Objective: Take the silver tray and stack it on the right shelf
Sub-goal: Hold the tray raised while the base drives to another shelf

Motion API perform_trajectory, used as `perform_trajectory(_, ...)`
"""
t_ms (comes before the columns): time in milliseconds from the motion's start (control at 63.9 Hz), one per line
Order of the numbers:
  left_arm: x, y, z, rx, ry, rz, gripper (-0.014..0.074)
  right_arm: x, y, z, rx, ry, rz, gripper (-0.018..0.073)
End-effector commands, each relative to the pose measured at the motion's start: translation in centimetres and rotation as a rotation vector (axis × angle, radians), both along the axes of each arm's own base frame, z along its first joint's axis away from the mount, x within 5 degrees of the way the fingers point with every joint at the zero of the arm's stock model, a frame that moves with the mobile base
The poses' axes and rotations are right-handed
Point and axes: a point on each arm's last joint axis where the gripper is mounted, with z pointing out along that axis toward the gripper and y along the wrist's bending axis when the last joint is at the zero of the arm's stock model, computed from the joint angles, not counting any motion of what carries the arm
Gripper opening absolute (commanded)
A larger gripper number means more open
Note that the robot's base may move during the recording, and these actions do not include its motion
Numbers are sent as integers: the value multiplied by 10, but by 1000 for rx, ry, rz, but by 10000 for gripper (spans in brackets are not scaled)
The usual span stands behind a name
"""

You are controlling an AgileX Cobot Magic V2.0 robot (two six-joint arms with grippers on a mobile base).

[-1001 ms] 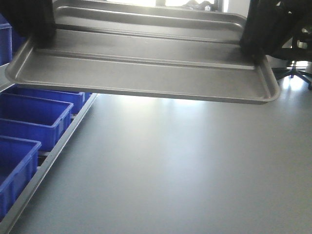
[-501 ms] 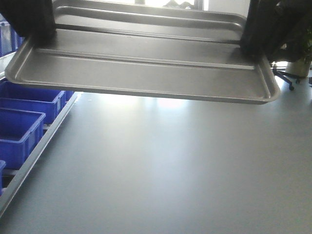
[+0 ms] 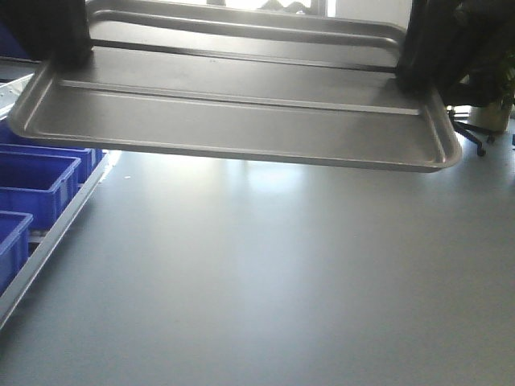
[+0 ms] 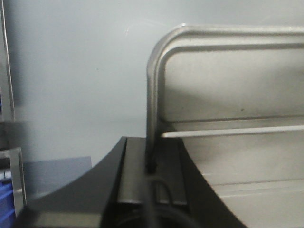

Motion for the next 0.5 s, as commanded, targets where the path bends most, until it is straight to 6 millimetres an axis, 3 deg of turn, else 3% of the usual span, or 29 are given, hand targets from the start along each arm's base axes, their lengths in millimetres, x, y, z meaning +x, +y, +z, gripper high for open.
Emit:
perform_trajectory(0, -4, 5, 20, -29, -74, -18, -93, 0, -2, 24, 31, -121, 28, 57)
perform_trajectory(485, -4, 5, 20, -29, -74, -18, -93, 0, -2, 23, 30, -119, 28, 57)
